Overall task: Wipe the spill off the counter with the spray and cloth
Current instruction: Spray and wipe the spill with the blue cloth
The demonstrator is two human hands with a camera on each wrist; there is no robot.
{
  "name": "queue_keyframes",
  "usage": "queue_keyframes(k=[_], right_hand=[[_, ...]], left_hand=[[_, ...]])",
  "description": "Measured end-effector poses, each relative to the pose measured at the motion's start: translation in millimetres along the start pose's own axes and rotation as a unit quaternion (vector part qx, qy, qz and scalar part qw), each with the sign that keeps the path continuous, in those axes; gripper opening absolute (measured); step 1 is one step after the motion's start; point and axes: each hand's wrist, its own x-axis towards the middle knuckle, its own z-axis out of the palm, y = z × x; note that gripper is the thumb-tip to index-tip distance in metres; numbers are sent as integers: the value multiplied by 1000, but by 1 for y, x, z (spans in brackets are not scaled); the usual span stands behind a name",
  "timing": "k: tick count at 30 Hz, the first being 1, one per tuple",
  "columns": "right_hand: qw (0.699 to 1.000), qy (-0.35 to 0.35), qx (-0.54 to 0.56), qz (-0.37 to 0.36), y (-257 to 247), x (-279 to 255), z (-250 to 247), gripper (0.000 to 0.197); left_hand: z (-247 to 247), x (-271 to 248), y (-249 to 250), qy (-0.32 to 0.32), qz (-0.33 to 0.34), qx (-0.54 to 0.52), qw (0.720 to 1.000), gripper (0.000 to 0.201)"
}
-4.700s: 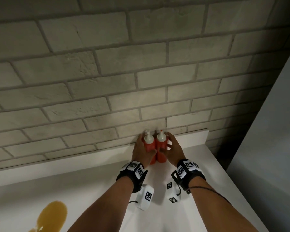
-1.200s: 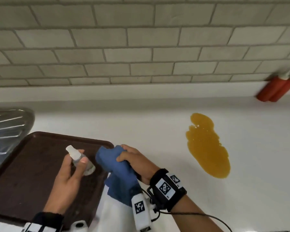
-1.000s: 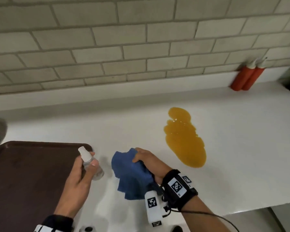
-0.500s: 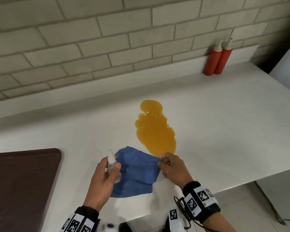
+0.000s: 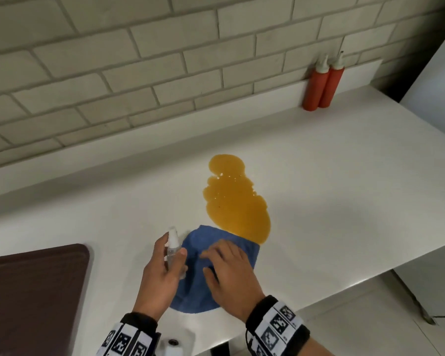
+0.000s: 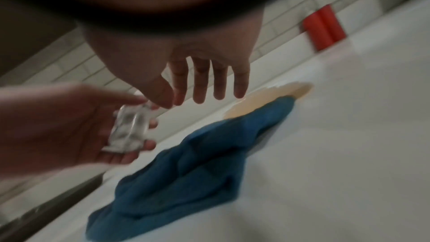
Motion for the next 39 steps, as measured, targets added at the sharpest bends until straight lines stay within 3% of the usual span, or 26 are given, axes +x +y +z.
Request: queue_keyframes(k=[4, 6, 14, 20, 24, 34, 39], right_hand=[[984, -122, -126, 41, -3, 7, 40, 50], [978, -142, -150, 39, 2, 3, 51, 55], [970, -134, -165, 115, 11, -23, 43, 64], [962, -136, -172, 165, 27, -30, 30, 65], [960, -116, -169, 190, 47, -34, 16, 65], [957, -117, -148, 222, 129, -35, -48, 68], [958, -126, -166, 196, 161, -12, -65, 71]], left_hand=[[-19, 13, 6, -11, 27, -25, 999, 55], [-30, 16, 7, -39, 34, -40, 998, 56], [-46, 47, 6, -67, 63, -1, 996, 56], [-30, 70, 11, -18, 114, 55, 992, 21], [-15, 81, 25, 5, 150, 129, 980, 15], [17, 99, 58, 73, 114, 173, 975, 19], [31, 107, 67, 104, 90, 180, 974, 22]])
